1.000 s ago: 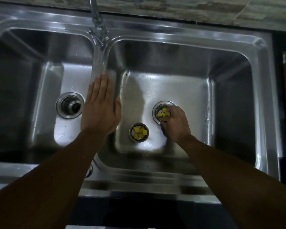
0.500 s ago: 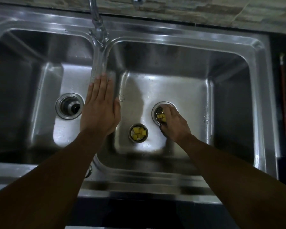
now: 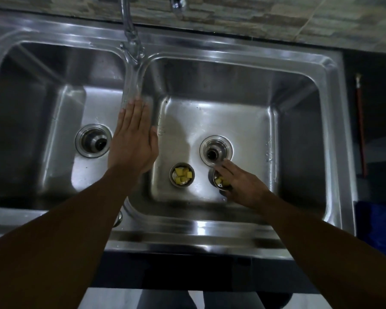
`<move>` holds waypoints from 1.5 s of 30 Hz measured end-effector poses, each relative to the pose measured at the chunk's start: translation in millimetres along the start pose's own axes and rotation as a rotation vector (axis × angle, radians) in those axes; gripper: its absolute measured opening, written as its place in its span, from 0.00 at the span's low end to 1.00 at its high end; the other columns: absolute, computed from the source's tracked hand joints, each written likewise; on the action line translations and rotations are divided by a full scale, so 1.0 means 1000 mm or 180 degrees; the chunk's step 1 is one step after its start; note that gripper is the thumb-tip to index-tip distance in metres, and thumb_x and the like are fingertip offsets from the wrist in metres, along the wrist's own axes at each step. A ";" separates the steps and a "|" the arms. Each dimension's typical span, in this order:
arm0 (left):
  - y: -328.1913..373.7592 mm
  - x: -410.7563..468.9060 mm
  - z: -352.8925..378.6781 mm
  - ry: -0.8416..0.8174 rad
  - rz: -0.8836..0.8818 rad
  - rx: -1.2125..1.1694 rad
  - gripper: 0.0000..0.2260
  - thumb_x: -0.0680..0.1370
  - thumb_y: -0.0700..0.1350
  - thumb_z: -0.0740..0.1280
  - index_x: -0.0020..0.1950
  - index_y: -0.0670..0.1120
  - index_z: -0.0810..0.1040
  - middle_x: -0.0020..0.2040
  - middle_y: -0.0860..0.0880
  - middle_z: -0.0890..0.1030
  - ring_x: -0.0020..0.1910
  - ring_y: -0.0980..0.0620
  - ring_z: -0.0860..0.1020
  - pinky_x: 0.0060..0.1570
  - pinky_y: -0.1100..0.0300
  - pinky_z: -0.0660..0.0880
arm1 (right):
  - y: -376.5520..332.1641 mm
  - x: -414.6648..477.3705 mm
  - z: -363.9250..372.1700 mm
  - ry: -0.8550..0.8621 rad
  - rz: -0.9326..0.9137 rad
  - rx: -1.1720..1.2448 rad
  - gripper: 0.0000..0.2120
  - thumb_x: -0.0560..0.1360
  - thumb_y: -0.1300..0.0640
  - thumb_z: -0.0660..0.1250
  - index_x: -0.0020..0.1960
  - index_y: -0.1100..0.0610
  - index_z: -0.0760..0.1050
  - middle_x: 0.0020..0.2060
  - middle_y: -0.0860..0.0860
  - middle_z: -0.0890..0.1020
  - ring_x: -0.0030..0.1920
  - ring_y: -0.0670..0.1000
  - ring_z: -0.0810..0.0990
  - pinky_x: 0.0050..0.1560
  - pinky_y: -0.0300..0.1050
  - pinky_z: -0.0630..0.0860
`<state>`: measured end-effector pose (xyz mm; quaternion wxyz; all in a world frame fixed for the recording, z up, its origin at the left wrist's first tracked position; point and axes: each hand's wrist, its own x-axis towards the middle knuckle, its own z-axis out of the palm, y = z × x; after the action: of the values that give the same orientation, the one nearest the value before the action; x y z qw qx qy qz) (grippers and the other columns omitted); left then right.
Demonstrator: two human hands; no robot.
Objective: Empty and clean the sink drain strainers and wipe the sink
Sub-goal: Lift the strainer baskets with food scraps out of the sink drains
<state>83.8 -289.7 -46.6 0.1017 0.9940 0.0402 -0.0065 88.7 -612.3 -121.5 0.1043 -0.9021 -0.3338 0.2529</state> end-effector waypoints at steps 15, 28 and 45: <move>0.002 0.000 -0.002 -0.0044 -0.0012 0.0121 0.25 0.85 0.46 0.48 0.81 0.37 0.51 0.81 0.38 0.50 0.81 0.44 0.47 0.80 0.46 0.48 | 0.000 -0.008 -0.017 -0.0415 0.0173 0.0001 0.44 0.76 0.49 0.72 0.82 0.49 0.47 0.82 0.46 0.47 0.81 0.49 0.47 0.74 0.50 0.66; 0.000 0.001 0.000 0.0024 0.0044 0.0056 0.25 0.85 0.45 0.49 0.81 0.37 0.52 0.81 0.38 0.51 0.81 0.44 0.48 0.80 0.46 0.49 | -0.002 -0.011 -0.019 -0.0415 0.0255 0.0034 0.39 0.79 0.50 0.69 0.82 0.50 0.50 0.82 0.48 0.51 0.81 0.49 0.50 0.72 0.54 0.70; -0.011 0.003 -0.006 -0.0225 0.0281 -0.0390 0.27 0.83 0.45 0.47 0.81 0.37 0.50 0.81 0.37 0.49 0.81 0.42 0.46 0.80 0.47 0.44 | -0.037 -0.035 -0.030 0.0139 0.1163 0.0418 0.23 0.82 0.50 0.60 0.76 0.48 0.64 0.77 0.53 0.67 0.70 0.59 0.73 0.67 0.55 0.73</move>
<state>86.4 -277.6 -42.7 0.1639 0.9858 -0.0069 -0.0345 61.9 -608.0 -69.5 0.1226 -0.9442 -0.1450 0.2692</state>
